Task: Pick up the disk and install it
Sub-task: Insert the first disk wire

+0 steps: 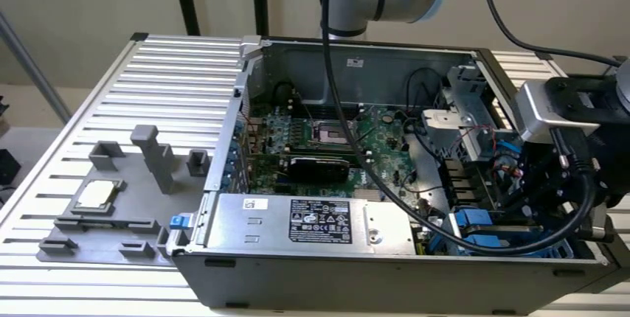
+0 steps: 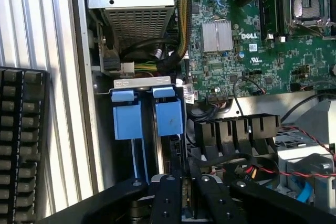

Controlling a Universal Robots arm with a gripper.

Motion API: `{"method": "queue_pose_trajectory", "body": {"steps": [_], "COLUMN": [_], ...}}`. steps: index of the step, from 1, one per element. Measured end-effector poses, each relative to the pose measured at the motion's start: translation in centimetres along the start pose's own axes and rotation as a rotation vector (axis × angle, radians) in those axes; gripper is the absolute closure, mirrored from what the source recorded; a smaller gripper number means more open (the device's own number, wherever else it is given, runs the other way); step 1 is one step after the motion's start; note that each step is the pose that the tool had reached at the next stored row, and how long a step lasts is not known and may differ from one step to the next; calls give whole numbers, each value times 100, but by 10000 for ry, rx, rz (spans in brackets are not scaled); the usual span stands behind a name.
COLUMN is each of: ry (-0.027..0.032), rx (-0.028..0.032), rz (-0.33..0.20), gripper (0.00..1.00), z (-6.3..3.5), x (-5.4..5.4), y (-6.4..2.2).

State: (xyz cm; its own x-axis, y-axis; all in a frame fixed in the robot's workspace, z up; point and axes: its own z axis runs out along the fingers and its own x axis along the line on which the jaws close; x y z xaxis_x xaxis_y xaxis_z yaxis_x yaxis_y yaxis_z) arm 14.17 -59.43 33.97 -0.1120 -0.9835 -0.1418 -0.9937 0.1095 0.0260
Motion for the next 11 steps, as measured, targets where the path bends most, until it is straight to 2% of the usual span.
{"method": "queue_pose_trajectory", "body": {"steps": [6, 11], "ry": [90, 113], "rx": [12, 16], "rz": [12, 24], "gripper": [84, 84], "z": [0, 2], "x": [-2, -4], "y": [-7, -16]}}
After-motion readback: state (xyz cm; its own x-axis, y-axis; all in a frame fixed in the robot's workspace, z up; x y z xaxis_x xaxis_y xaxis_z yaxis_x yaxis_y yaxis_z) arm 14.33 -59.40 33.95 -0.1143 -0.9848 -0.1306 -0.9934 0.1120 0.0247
